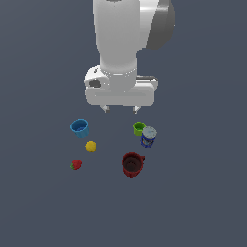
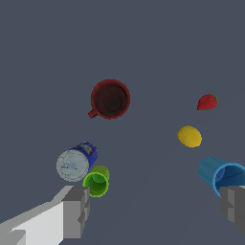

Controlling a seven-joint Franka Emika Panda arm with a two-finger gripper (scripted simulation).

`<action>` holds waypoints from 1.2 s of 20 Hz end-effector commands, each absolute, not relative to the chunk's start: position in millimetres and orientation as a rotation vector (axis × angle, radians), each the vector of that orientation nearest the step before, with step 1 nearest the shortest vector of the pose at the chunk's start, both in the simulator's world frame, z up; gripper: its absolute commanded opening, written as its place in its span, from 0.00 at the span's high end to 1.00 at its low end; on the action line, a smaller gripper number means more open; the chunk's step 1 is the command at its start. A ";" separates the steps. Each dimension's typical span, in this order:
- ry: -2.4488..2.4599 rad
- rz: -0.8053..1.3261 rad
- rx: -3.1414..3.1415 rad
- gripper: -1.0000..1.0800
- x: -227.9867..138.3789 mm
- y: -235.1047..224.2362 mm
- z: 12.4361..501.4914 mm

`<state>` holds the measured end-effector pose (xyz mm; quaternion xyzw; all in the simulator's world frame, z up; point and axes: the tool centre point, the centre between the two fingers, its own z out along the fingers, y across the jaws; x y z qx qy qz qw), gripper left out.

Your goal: Pick up a designated object from a clutter of objects.

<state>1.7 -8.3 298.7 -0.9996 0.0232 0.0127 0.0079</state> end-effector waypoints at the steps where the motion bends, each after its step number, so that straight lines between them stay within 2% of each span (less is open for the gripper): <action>1: 0.072 0.040 -3.125 0.04 1.7 -8.3 298.7; 14: 0.079 0.030 -3.103 0.04 -0.6 3.5 292.9; 24: 0.078 0.022 -3.106 0.04 10.0 -27.3 254.0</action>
